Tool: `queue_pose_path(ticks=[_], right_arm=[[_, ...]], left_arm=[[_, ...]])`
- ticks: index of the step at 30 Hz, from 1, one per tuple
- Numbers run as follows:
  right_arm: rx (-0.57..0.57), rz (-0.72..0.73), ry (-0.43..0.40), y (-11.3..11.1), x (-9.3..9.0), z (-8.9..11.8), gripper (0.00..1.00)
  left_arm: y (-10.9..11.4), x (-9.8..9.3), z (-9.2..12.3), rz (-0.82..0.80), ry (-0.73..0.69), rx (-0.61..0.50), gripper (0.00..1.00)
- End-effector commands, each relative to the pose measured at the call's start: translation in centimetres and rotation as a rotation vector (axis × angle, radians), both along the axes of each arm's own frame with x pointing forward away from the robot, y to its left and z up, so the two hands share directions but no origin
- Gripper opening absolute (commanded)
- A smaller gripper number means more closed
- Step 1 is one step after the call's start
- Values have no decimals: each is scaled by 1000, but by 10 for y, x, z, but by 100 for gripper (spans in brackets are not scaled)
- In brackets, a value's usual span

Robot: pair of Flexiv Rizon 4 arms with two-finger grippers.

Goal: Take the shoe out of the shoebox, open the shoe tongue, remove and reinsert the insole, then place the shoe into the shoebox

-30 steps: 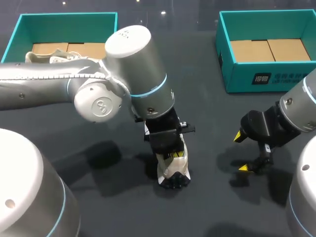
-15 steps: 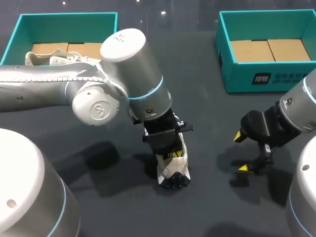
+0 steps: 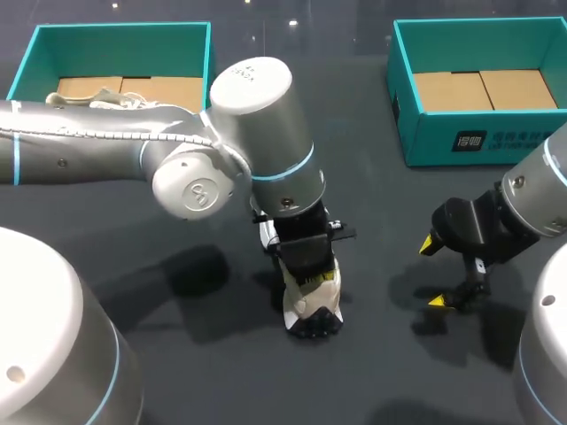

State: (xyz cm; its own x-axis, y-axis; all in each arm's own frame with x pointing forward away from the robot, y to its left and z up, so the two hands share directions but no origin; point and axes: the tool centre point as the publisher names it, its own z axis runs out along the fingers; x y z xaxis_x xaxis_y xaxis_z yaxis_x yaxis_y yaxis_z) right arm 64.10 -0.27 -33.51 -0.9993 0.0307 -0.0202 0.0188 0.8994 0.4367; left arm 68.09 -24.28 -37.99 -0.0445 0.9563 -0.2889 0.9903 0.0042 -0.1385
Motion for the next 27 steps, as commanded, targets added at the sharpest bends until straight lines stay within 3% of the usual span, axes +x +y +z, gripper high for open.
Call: queue_pose_path(ticks=[1, 6, 14, 22, 27], right_arm=[[-1, -1, -2, -1, -3, 1, 100], [-1, -1, -2, -1, -3, 1, 100], [-1, -1, -2, -1, -3, 1, 100], [-1, -1, -2, -1, -3, 1, 100], [-1, -1, -2, -1, -3, 1, 100]], left_arm=[[13, -8, 16, 12, -42, -43, 0], [-1, -9, 11, 33, -86, -31, 0], [-15, -9, -26, 23, -51, 63, 0], [12, -1, -40, 36, -48, 126, 0], [33, -1, -34, 17, -79, 147, 0]])
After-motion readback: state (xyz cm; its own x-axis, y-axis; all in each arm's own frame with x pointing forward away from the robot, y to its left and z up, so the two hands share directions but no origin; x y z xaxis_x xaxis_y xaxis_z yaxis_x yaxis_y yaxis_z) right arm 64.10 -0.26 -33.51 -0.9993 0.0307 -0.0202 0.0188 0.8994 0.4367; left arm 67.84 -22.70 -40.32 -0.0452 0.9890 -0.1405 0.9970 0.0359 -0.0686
